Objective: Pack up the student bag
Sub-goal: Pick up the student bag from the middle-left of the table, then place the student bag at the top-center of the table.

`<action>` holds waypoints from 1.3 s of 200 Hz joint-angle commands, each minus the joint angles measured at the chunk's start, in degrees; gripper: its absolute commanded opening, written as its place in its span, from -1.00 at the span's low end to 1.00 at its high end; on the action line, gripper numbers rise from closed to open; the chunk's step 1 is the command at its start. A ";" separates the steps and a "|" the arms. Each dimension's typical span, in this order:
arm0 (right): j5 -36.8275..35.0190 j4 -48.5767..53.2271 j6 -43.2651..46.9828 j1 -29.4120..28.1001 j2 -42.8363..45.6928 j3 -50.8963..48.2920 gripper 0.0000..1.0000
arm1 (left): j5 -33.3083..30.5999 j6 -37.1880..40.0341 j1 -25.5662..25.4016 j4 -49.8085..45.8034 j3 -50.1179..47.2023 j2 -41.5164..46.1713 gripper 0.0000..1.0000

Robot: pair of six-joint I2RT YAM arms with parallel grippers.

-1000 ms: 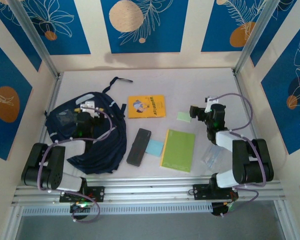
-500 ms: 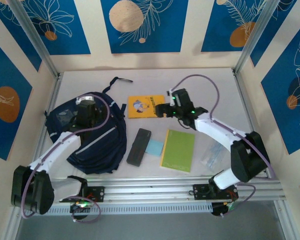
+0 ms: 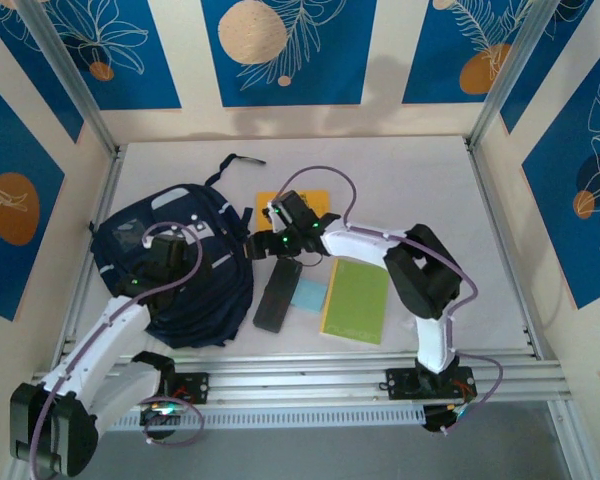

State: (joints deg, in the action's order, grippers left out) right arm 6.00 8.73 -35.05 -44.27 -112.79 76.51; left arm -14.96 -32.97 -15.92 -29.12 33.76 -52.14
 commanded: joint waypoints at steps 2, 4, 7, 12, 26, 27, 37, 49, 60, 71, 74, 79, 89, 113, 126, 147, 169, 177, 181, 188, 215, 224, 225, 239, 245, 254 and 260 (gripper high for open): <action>5.60 -3.57 -4.94 -0.41 -4.03 3.45 0.40 | 1.12 -0.44 -0.16 -2.51 -0.82 1.40 1.00; 5.78 -3.71 -5.12 -0.50 -4.37 3.71 0.40 | 1.15 -0.36 -0.16 -2.52 -0.85 1.42 1.00; 6.01 -3.85 -5.36 -0.59 -4.89 4.09 0.39 | 1.16 -0.19 -0.16 -2.45 -0.79 1.55 1.00; 6.17 -4.14 -5.78 -0.79 -5.78 4.66 0.35 | 1.20 0.08 -0.16 -2.39 -0.81 1.73 1.00; 6.72 -4.47 -6.62 -1.29 -7.99 6.39 0.24 | 0.83 0.54 -0.16 -1.87 -0.87 1.97 1.00; 6.78 -4.49 -6.70 -1.32 -8.16 6.51 0.24 | 0.78 0.54 -0.16 -1.84 -0.88 1.96 1.00; 7.56 -4.72 -7.25 -1.56 -9.52 7.64 0.17 | 0.85 0.67 -0.16 -1.20 -1.07 2.02 1.00; 8.70 -5.18 -8.12 -1.68 -10.72 8.66 0.03 | 1.40 0.76 -0.16 -0.14 -1.52 1.94 1.00; 10.07 -6.11 -9.07 -1.64 -11.38 9.23 -0.17 | 1.60 0.77 -0.16 0.69 -1.98 1.69 1.00; 11.06 -6.39 -9.46 -1.70 -11.74 10.05 -0.39 | 1.68 0.74 -0.16 1.28 -2.33 1.41 1.00; 11.28 -6.37 -9.51 -1.63 -11.81 10.23 -0.44 | 1.69 0.72 -0.16 1.42 -2.37 1.31 1.00; 11.55 -6.37 -9.51 -1.61 -11.79 10.64 -0.54 | 1.73 0.72 -0.16 1.63 -2.51 1.21 1.00; 12.15 -6.27 -9.38 -1.38 -11.62 11.46 -0.77 | 1.91 0.72 -0.16 2.04 -2.57 1.05 1.00; 13.53 -4.09 -8.76 0.15 -10.31 13.53 -1.00 | 2.08 1.32 -0.16 2.31 -1.59 1.11 1.00; 13.75 -3.10 -8.00 1.59 -8.31 13.67 -1.00 | 2.45 1.98 -0.08 2.19 -0.49 1.17 1.00; 14.38 -0.41 -5.23 4.61 -4.71 14.10 -1.00 | 3.63 2.65 -0.07 2.39 1.49 0.83 1.00; 17.46 7.50 2.15 8.82 -3.14 18.32 -1.00 | 6.54 3.03 -0.07 3.62 2.93 0.07 1.00; 18.68 11.25 5.10 10.52 -3.28 20.66 -1.00 | 7.71 2.94 -0.07 4.09 3.31 -0.17 1.00; 19.31 13.14 6.45 11.43 -3.53 21.87 -1.00 | 8.25 2.91 -0.07 4.27 3.54 -0.32 1.00; 20.19 16.38 8.77 12.93 -3.97 24.12 -1.00 | 8.98 2.92 -0.07 4.46 3.85 -0.69 1.00; 19.89 27.16 17.73 17.45 -8.05 33.27 -1.00 | 10.51 2.96 -0.07 4.50 4.50 -1.99 1.00; 19.58 28.99 18.95 18.79 -9.92 35.73 -1.00 | 11.01 2.96 -0.07 4.59 4.33 -2.37 1.00; 19.53 29.12 18.96 18.92 -10.09 35.99 -1.00 | 11.05 2.89 -0.07 4.64 4.31 -2.40 1.00; 19.88 29.59 18.65 20.92 -12.39 38.82 -0.80 | 11.36 2.67 -0.07 4.67 4.05 -2.91 1.00; 19.81 29.50 18.15 21.69 -13.11 39.74 -0.58 | 11.31 2.63 -0.07 4.56 3.95 -3.06 1.00; 19.79 29.42 17.07 22.65 -13.79 40.82 -0.24 | 10.74 2.56 -0.07 4.44 3.67 -3.24 1.00; 19.86 29.04 16.38 23.06 -13.78 40.87 -0.07 | 10.10 2.60 -0.07 4.41 3.45 -3.36 1.00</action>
State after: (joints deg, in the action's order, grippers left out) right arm 23.59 35.18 -20.25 -23.07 -124.29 114.45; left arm -5.48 -30.96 -15.92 -24.88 36.71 -55.07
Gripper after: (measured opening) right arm 0.297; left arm 0.998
